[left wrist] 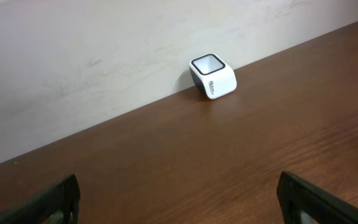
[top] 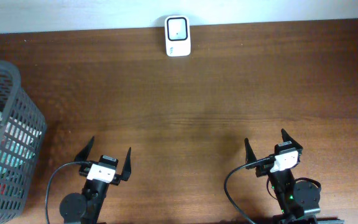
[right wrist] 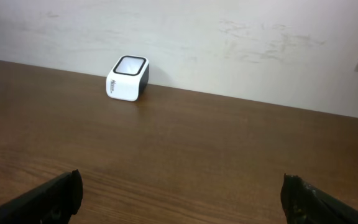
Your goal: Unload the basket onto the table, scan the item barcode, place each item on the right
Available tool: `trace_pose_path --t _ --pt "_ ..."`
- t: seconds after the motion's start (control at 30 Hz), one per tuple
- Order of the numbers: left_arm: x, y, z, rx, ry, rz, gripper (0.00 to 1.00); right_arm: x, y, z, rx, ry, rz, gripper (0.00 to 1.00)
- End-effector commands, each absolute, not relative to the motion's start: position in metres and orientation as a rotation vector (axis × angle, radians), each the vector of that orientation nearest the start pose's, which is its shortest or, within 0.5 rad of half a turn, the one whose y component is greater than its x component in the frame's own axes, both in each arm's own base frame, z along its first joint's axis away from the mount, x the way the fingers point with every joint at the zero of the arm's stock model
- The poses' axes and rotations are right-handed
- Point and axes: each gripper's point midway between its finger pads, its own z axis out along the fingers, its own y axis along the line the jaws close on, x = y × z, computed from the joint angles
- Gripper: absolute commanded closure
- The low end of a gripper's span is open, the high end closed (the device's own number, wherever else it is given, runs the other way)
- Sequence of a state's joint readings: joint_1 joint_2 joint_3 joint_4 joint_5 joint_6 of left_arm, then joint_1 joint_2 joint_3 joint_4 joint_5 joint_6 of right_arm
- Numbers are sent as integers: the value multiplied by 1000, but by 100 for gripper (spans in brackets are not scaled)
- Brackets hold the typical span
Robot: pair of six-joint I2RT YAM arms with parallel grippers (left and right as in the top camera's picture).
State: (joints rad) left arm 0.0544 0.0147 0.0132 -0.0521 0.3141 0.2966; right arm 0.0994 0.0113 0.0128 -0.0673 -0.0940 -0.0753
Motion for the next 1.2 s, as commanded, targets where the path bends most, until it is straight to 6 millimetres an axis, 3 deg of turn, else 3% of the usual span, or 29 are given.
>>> trace_pose_path --t 0.0,0.87,0.97,1.17 --pt "240 -44 164 455 1553 5 1 243 40 158 -209 1627 96 2" --pt "241 -37 166 423 1556 40 1 243 40 158 -209 1627 96 2" --pt "241 -36 174 361 1549 -12 1 243 40 158 -209 1627 96 2" --pt "240 -36 228 320 1523 -47 1 243 40 158 -209 1627 96 1"
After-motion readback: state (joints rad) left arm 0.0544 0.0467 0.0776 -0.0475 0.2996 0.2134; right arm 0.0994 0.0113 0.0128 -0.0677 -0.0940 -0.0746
